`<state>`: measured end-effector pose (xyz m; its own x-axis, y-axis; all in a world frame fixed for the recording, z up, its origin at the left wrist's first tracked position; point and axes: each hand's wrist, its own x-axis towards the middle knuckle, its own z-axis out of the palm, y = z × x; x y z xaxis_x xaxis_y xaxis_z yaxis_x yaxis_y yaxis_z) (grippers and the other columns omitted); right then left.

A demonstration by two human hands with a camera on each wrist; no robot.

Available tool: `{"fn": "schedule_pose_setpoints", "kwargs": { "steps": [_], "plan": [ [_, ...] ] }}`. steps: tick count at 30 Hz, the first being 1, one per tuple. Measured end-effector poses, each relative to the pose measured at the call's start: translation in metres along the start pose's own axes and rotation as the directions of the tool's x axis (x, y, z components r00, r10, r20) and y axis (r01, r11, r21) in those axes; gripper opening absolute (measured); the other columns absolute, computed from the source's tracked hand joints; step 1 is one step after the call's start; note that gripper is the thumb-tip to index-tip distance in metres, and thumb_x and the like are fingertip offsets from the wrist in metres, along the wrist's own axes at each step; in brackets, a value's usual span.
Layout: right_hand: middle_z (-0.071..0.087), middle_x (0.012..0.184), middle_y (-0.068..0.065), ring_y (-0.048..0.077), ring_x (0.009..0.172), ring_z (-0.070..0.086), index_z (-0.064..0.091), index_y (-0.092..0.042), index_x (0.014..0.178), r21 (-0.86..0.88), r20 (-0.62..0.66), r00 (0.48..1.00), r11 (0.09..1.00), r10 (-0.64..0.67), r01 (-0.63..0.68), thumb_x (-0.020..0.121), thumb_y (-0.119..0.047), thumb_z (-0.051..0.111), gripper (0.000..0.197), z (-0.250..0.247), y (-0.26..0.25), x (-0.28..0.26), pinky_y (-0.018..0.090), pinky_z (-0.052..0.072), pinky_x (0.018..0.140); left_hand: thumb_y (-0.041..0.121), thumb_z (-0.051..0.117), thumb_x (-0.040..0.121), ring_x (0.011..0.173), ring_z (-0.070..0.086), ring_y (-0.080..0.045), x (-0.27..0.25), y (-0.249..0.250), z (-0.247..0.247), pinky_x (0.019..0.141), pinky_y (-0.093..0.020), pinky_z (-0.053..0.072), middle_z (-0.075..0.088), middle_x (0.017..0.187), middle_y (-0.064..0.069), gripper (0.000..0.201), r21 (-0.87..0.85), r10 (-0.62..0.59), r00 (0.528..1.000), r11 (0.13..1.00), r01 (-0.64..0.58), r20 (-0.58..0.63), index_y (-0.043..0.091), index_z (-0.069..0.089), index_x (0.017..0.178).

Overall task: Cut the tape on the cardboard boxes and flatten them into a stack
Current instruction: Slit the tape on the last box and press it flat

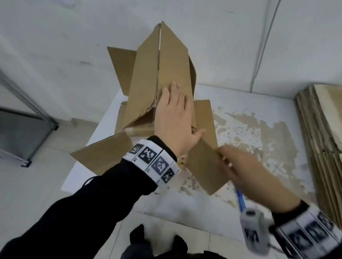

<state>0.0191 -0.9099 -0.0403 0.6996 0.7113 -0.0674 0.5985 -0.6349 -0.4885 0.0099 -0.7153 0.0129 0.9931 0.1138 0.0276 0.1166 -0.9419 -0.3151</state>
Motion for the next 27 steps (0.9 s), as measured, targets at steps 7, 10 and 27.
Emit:
{"fn": "schedule_pose_setpoints", "kwargs": {
  "steps": [7,10,27],
  "plan": [
    [0.061,0.120,0.004,0.010,0.088,0.066,0.042,-0.025,0.137,0.285,0.230,0.973,0.955,0.010,-0.077,0.089,-0.051,0.040,0.055,-0.025,0.004,0.046,0.028,0.056,0.079,0.060,0.040,0.076,0.146,0.014,-0.030,-0.033,-0.026,0.019,0.117,-0.053,0.001,0.023,0.155,-0.017,0.081,-0.075,0.042,0.994,0.996,-0.050,-0.103,0.014,0.039,0.143],
    [0.046,0.138,0.011,0.026,0.108,0.059,0.022,-0.016,0.148,0.237,-0.108,0.971,0.954,0.213,-0.183,0.082,-0.048,0.065,0.084,-0.022,0.024,0.129,0.040,0.049,0.092,0.055,0.037,0.071,0.143,0.025,-0.028,-0.047,-0.040,0.027,0.116,-0.052,0.012,0.034,0.151,-0.014,0.077,-0.129,0.084,0.992,0.987,-0.096,-0.091,0.015,0.052,0.135],
    [0.057,0.087,0.017,0.005,0.040,0.058,0.046,-0.007,0.108,0.530,-0.282,0.817,0.791,0.503,-0.304,0.093,-0.024,0.057,0.025,-0.038,0.124,0.203,0.029,0.057,0.047,0.053,0.054,0.071,0.141,0.031,-0.024,-0.061,-0.070,0.058,0.113,-0.052,0.020,0.040,0.149,-0.008,0.069,-0.209,0.150,0.946,0.954,-0.215,-0.287,0.018,0.057,0.130]
  ]
}}
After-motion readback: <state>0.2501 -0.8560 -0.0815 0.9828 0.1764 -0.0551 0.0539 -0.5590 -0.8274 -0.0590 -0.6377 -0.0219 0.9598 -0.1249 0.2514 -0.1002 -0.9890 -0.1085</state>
